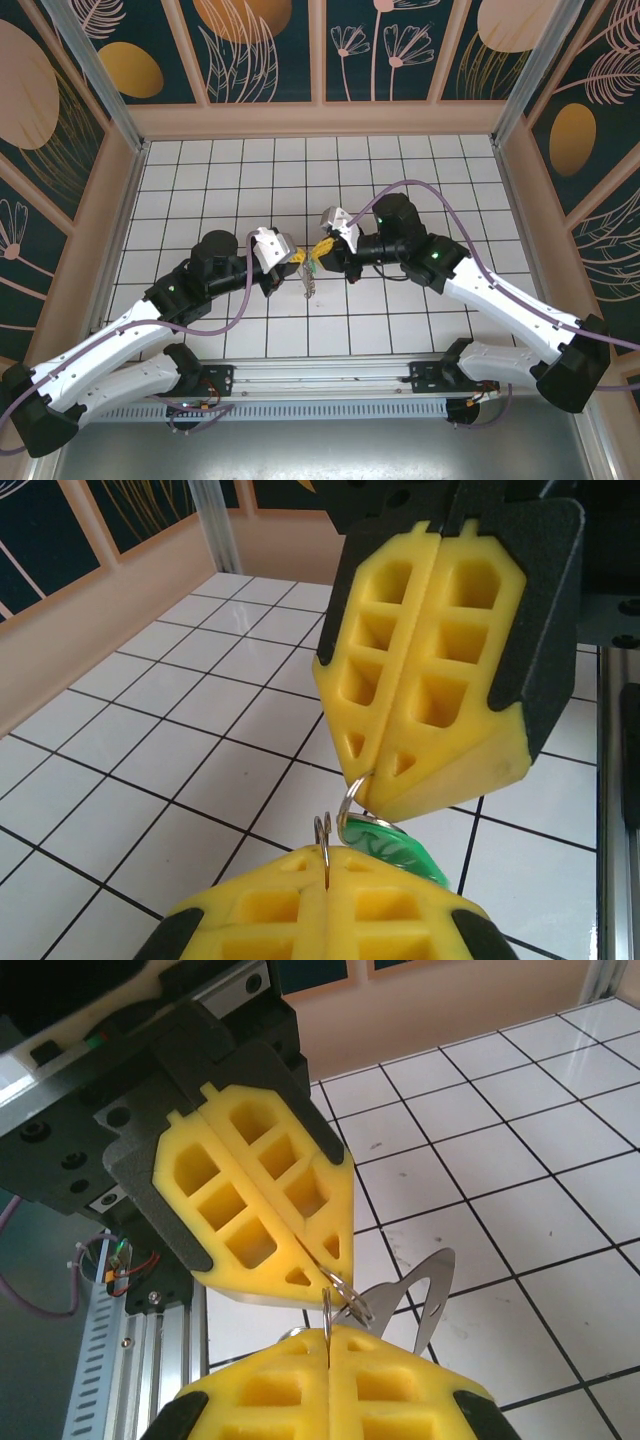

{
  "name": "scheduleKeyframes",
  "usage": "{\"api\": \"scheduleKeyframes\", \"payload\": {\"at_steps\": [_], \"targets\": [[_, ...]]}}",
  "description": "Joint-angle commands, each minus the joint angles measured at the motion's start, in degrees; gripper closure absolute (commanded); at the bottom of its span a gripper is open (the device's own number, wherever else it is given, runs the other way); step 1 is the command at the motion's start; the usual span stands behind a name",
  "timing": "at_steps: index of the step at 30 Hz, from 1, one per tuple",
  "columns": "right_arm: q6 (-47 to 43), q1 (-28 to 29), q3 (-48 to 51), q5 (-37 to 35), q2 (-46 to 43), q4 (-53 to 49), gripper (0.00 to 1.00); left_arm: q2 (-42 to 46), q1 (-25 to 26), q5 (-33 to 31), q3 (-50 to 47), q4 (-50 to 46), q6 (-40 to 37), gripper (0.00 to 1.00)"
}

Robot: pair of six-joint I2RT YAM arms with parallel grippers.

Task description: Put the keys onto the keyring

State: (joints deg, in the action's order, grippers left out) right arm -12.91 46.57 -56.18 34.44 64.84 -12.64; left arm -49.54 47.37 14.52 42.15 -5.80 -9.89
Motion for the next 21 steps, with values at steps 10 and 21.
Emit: {"api": "scheduleKeyframes", "payload": {"at_steps": [10, 21], "targets": [[1.0, -0.7, -2.4, 1.9, 1.8, 1.7, 1.0, 0.0, 0.2, 0.4, 0.1, 2.4, -0.9, 1.0], [1.6, -1.8, -3.7, 1.5, 3.3, 0.9, 1.0, 0.0, 0.2, 0.3, 0.1, 2.3, -1.0, 1.0]]}}
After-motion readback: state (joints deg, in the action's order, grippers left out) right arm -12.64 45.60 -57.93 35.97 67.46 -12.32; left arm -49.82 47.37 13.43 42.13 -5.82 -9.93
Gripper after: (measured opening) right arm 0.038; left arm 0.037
